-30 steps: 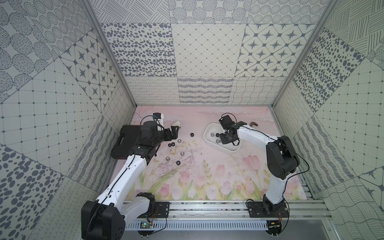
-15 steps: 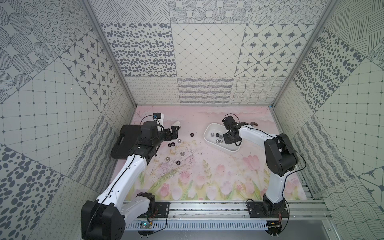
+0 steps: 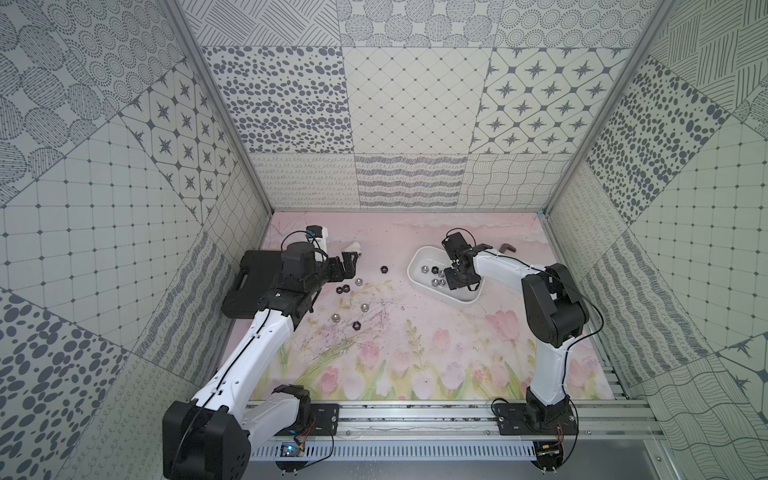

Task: Put the nuts on the desktop into the storage box
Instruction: Place the nut in the storage box, then pick up the nut from the center of the board.

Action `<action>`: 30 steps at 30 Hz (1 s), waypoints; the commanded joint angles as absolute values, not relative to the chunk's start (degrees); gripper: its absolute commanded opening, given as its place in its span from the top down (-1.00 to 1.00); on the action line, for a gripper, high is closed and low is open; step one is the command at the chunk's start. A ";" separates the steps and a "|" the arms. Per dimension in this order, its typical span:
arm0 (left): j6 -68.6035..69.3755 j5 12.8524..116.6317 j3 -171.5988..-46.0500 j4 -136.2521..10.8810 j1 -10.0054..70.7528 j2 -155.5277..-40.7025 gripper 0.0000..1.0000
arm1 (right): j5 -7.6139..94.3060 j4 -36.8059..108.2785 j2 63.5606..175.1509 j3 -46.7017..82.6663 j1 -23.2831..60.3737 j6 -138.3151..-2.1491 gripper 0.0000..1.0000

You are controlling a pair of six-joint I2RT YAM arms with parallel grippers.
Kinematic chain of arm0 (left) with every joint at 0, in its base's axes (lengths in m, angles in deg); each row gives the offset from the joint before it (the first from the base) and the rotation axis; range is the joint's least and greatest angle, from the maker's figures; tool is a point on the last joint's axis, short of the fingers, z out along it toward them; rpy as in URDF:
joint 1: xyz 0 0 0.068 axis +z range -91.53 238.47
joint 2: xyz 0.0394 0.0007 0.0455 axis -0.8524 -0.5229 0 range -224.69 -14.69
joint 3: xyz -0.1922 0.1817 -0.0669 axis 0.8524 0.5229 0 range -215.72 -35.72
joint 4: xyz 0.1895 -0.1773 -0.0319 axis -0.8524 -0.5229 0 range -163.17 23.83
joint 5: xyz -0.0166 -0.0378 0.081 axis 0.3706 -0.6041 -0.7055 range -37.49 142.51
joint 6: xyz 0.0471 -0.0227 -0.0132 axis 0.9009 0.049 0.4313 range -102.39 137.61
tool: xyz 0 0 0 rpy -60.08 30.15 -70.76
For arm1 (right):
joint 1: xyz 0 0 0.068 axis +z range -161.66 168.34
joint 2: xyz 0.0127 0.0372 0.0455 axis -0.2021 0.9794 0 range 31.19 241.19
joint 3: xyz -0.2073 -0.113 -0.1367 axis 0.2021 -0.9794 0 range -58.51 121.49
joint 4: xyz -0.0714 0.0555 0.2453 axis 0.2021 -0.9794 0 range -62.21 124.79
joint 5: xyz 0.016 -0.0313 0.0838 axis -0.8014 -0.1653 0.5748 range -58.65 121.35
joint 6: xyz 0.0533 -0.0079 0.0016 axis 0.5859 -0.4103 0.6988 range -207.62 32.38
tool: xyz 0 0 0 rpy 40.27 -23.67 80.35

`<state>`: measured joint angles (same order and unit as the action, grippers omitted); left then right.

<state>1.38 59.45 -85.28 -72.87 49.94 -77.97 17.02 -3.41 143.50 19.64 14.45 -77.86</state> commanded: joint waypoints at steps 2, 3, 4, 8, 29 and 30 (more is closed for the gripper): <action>1.74 59.92 -85.64 -72.44 49.86 -78.13 -0.98 | 16.57 -1.69 139.66 23.54 17.39 -79.23 -0.05; 1.70 60.06 -85.59 -72.46 49.90 -78.06 -0.98 | 16.58 -1.69 139.41 24.55 18.23 -79.40 -0.06; 1.70 59.99 -85.64 -72.44 49.84 -77.93 -0.98 | 16.85 -1.69 139.30 25.93 19.24 -79.84 -0.06; 1.70 59.81 -85.56 -72.58 49.89 -77.83 -0.98 | 19.53 -1.80 141.03 32.87 23.05 -81.83 -0.10; 1.96 58.67 -85.72 -73.91 49.88 -74.94 -0.98 | 27.21 -23.87 178.58 87.85 29.74 -87.44 -0.11; 1.96 58.69 -85.73 -74.04 49.88 -74.96 -0.98 | 27.42 -25.19 180.12 90.31 29.74 -87.53 -0.12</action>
<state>1.36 59.39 -85.26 -73.28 49.94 -75.48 26.44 -19.74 178.08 84.58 29.84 -86.12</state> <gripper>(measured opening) 0.991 0.557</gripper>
